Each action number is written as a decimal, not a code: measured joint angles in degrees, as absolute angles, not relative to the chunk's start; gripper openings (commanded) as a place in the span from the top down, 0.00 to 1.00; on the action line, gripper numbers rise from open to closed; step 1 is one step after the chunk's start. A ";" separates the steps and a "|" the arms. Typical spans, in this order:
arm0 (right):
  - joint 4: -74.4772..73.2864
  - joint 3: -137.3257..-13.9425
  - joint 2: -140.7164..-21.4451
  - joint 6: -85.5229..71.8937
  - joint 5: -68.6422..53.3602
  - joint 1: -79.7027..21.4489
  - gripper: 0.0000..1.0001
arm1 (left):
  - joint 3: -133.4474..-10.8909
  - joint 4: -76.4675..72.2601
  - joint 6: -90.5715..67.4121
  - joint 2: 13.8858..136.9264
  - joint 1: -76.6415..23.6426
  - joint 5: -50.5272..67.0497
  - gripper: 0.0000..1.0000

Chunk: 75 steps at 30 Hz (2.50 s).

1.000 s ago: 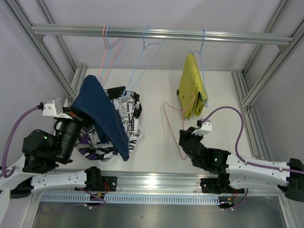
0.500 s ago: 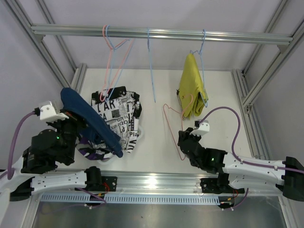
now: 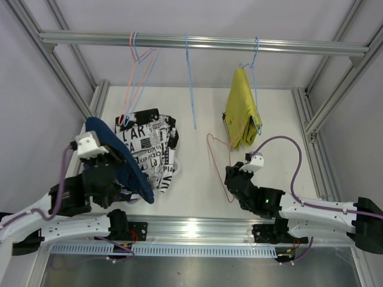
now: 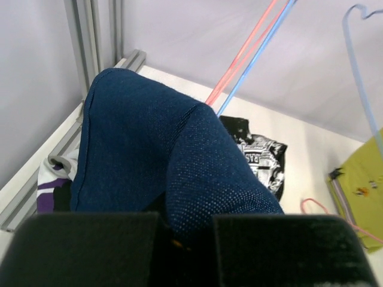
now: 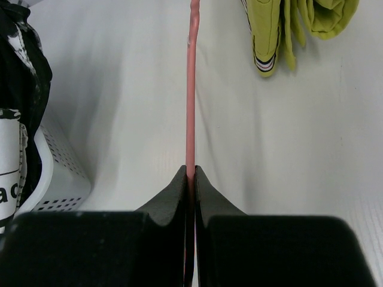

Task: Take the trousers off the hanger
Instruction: Place the trousers in the bin.

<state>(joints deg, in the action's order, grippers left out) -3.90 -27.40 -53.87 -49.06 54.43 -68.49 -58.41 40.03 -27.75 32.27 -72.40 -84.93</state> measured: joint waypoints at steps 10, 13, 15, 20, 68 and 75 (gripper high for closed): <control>-1.54 -25.87 -53.80 -49.06 53.58 -68.31 1.00 | -53.23 44.31 -44.99 44.29 -62.11 -80.05 0.99; -1.54 -25.19 -52.62 -49.06 53.43 -68.31 1.00 | -52.58 44.66 -49.80 47.40 -58.46 -78.32 0.98; -1.72 -24.99 -51.59 -49.06 53.23 -68.29 1.00 | -52.60 45.82 -54.06 50.54 -55.77 -77.38 0.98; -1.72 -24.53 -50.04 -49.08 52.84 -68.25 1.00 | -53.06 48.31 -61.30 60.14 -50.59 -75.20 0.79; -7.57 -31.92 -52.10 -43.42 50.81 -68.38 1.00 | -82.67 41.19 -37.85 60.01 -54.52 -42.65 0.01; -12.19 -39.09 -52.18 -38.00 52.71 -69.84 1.00 | -86.37 39.83 -27.20 59.70 -54.52 -41.74 0.01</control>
<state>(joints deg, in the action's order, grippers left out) -12.19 -39.09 -52.18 -38.00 52.71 -69.84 -86.37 39.83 -27.20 59.70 -54.52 -41.74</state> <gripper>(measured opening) 0.056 0.994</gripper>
